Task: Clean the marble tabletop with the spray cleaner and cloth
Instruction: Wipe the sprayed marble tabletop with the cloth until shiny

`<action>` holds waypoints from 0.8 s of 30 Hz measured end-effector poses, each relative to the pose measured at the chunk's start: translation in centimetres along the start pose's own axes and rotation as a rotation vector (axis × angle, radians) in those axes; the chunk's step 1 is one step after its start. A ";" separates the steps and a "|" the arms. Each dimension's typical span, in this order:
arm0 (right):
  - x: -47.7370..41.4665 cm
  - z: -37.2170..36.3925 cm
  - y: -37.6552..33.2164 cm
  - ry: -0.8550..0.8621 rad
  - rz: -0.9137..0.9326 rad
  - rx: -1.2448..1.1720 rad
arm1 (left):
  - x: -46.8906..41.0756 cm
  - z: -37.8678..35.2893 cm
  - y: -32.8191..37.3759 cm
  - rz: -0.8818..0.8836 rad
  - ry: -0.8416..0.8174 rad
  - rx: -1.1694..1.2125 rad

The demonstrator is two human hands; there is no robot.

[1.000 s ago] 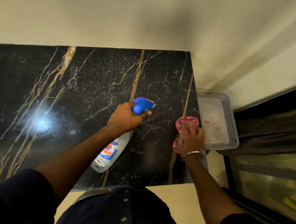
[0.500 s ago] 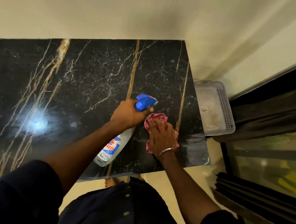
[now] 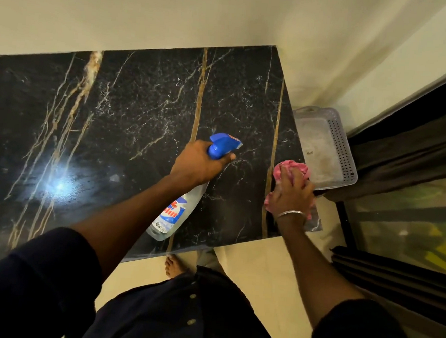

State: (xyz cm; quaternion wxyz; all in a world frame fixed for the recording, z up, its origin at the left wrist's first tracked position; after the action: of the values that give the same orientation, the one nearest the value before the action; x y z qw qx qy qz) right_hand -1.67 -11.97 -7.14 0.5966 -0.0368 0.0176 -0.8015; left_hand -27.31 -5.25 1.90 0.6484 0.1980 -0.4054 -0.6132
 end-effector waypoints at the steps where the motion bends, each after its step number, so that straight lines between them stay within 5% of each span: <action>1: 1.2 0.1 -1.5 0.000 0.024 -0.023 | 0.1 -0.1 0.1 -0.004 -0.001 -0.002; 9: 5.5 -0.7 -3.2 -0.017 0.396 0.031 | 1.1 -0.8 0.2 0.018 -0.013 -0.024; 16: 3.4 -0.4 7.3 -0.009 0.086 0.053 | 1.6 -0.7 -0.3 0.007 -0.041 -0.029; 24: 6.7 -0.1 2.1 0.079 -0.058 -0.066 | 2.2 -0.4 -0.1 -0.007 -0.054 -0.038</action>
State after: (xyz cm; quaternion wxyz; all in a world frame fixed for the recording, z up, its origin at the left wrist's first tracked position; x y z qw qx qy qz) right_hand -1.55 -18.99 -7.12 0.5705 -0.0255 0.0665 -0.8182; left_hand -27.26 -7.49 2.18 0.6387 0.1706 -0.4104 -0.6281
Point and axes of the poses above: each hand's wrist, its own x-axis away from the middle knuckle, its own z-axis out of the back of the hand, y = z × x, the point moved 5 cm from there along -x, towards the middle knuckle, and after that the axes turned 3 degrees about y, right-handed, at the moved point
